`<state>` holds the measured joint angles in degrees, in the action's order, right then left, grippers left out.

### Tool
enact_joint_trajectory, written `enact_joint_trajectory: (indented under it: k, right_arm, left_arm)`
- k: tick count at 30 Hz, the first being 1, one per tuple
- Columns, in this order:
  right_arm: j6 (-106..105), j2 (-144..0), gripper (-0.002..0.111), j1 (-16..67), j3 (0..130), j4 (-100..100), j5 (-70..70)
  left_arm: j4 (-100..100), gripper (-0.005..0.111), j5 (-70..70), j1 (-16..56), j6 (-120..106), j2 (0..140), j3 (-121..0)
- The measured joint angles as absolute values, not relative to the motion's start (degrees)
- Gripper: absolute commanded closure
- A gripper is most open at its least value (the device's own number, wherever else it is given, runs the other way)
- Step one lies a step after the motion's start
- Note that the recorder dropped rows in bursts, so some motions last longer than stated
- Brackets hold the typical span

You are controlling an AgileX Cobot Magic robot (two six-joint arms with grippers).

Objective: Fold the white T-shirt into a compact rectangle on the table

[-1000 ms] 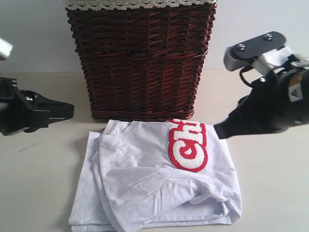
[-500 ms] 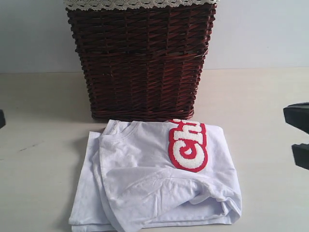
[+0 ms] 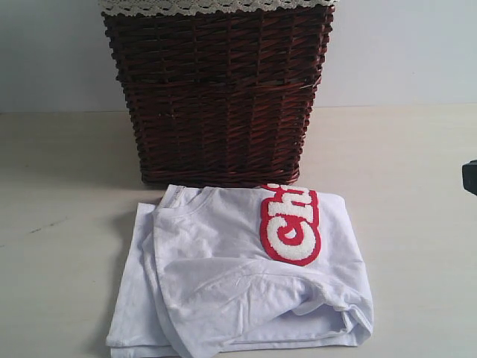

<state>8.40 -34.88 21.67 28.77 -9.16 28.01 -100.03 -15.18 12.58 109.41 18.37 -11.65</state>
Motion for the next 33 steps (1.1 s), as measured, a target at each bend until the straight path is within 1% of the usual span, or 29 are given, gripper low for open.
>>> enact_joint_trajectory:
  k: [12,21,25,28,33]
  right_arm:
    - [8.4,-34.9,0.108,21.7,28.8,-8.8,28.0]
    - [8.4,-34.9,0.108,21.7,28.8,-8.8,28.0]
    - [8.4,-34.9,0.108,21.7,28.8,-8.8,28.0]
    - [8.4,-34.9,0.108,21.7,28.8,-8.8,28.0]
    - [8.4,-34.9,0.108,21.7,28.8,-8.8,28.0]
  left_arm:
    - [-100.0,0.107,-14.8,12.6,108.1,18.2,-11.6]
    - [-100.1,0.107,-5.4,12.6,105.3,15.8,-9.4]
    - [-100.1,0.107,0.5,12.6,109.9,11.3,-7.0]
    - [-100.1,0.107,3.5,11.2,118.5,8.7,-4.2]
    - [-100.1,0.107,4.0,10.8,120.0,7.4,-3.9]
